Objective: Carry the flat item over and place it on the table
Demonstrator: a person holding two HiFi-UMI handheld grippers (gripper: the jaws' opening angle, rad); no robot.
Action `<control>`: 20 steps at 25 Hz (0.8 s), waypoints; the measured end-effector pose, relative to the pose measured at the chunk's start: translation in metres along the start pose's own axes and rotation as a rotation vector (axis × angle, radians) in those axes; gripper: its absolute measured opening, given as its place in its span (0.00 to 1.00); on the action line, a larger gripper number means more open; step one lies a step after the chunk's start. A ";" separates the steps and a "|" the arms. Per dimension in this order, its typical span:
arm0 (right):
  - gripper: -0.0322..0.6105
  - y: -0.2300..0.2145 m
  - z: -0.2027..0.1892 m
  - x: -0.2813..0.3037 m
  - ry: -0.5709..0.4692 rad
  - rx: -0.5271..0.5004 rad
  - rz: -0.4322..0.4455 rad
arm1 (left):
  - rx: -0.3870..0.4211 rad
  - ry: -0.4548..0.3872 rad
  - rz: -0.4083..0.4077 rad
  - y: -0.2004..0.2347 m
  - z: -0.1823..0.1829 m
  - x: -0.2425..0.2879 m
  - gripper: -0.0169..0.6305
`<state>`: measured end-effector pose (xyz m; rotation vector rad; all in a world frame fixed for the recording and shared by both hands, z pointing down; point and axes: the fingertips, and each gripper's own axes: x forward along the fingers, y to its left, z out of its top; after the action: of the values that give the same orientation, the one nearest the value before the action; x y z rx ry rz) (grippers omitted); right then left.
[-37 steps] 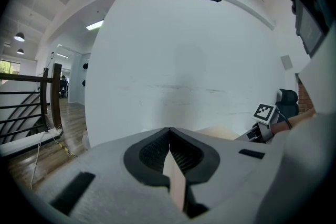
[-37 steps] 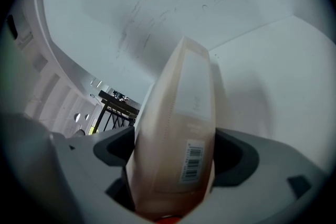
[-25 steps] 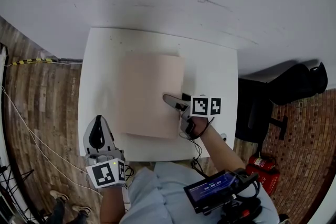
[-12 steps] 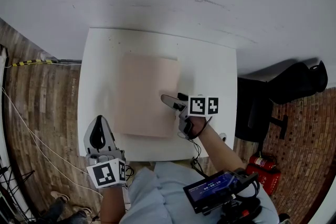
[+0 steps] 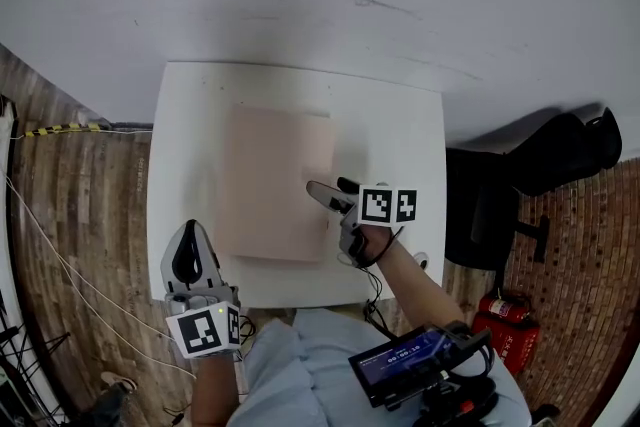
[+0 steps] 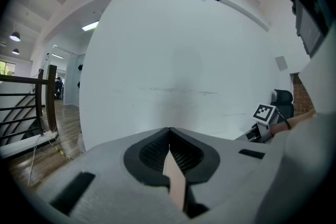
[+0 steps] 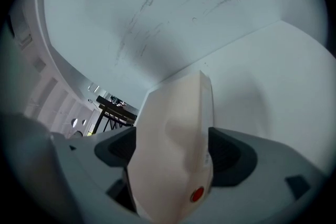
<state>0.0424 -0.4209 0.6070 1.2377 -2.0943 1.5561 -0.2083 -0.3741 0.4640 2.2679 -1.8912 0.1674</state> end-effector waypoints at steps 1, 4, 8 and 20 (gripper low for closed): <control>0.72 0.002 0.001 -0.004 -0.011 0.000 0.005 | 0.002 -0.004 -0.005 -0.003 0.002 0.000 0.04; 0.71 0.007 0.005 -0.019 -0.050 0.001 0.023 | 0.011 -0.022 -0.025 -0.014 0.011 -0.001 0.04; 0.66 0.020 0.009 -0.048 -0.117 -0.001 0.064 | 0.028 -0.052 -0.055 -0.035 0.026 -0.003 0.04; 0.34 0.113 0.036 -0.161 -0.503 -0.419 0.088 | 0.112 -0.181 -0.167 -0.119 0.100 -0.018 0.04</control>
<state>0.0655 -0.3682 0.4159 1.4925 -2.6286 0.8070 -0.0978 -0.3576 0.3542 2.5832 -1.8033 0.0469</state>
